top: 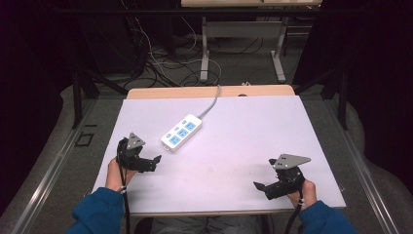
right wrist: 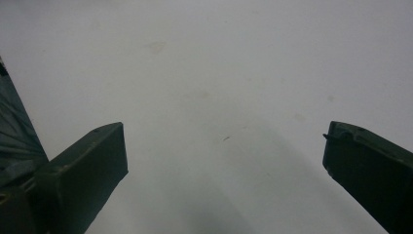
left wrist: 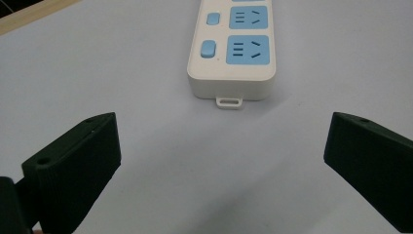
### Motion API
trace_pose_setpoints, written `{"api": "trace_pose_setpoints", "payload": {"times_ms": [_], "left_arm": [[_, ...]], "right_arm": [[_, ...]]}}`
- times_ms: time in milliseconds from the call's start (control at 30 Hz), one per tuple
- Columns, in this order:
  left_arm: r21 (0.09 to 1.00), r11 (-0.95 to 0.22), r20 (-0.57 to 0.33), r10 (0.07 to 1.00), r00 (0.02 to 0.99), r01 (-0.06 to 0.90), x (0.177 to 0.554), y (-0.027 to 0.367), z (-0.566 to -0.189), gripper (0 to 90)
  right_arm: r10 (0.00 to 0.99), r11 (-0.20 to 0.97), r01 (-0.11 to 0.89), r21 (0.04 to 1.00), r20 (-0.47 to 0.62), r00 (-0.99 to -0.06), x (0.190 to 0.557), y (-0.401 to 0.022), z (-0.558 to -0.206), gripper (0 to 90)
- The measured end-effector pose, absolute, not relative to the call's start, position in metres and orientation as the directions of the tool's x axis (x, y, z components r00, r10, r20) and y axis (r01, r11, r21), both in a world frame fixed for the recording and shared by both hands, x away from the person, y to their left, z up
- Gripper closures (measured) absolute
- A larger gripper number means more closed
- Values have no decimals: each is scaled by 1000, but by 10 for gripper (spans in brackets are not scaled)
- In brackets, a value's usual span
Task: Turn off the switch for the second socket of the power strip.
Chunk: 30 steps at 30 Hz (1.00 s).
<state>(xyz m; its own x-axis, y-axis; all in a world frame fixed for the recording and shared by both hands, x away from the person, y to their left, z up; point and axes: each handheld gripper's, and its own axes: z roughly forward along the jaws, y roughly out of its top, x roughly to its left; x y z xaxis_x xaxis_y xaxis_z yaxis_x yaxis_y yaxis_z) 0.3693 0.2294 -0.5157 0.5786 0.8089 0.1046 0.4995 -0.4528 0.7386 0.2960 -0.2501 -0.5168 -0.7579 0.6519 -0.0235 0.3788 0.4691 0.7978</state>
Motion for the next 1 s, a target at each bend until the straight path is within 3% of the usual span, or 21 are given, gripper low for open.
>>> {"api": "trace_pose_setpoints", "payload": {"times_ms": [1000], "left_arm": [[746,-429,66,809,584,510,425,205,-507,0]], "right_arm": [[651,472,383,794,-20,-759,297,-251,-517,24]]}}
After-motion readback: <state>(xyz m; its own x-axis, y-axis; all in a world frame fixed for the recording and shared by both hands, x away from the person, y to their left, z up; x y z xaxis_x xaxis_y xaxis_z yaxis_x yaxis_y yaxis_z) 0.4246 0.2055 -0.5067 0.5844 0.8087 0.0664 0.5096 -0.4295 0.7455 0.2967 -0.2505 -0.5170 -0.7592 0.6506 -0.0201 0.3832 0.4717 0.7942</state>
